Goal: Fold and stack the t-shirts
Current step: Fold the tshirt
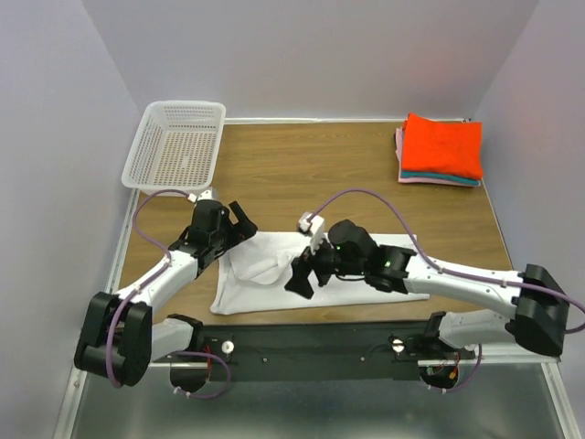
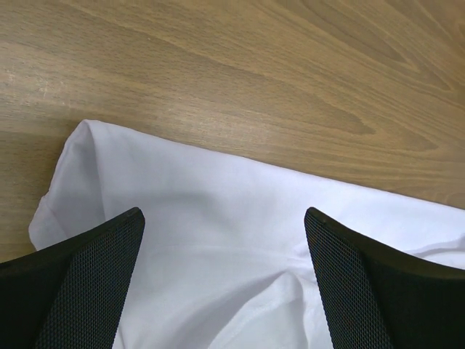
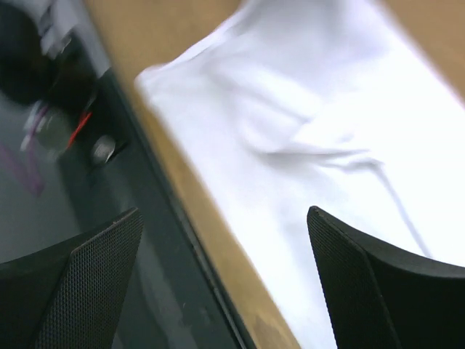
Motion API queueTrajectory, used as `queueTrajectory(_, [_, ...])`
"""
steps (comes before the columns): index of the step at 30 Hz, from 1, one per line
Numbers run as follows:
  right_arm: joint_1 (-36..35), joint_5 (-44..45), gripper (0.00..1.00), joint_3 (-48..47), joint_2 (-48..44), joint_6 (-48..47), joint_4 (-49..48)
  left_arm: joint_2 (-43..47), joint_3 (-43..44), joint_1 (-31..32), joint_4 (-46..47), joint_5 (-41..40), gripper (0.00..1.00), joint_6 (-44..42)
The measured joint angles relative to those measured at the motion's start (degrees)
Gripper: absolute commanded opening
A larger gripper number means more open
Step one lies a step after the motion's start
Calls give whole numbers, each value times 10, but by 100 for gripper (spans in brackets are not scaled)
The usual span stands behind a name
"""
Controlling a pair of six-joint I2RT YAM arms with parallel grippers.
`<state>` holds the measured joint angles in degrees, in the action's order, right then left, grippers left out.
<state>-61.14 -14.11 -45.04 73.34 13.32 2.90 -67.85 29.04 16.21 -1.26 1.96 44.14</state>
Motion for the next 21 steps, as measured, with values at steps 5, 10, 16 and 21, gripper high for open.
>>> queueTrajectory(5, [69, 182, 100, 0, -49, 94, 53, 64, 3, 14, -25, -3, 98, 5])
queueTrajectory(10, [229, 237, 100, 3, -51, 163, 103, 107, -5, 78, -35, -20, 98, 37])
queueTrajectory(16, [336, 233, 100, 5, 18, 200, 127, 78, -40, 163, -31, -24, 98, 80])
queueTrajectory(21, [369, 218, 100, 13, 89, 210, 140, 33, -59, 164, -6, -24, 98, 102])
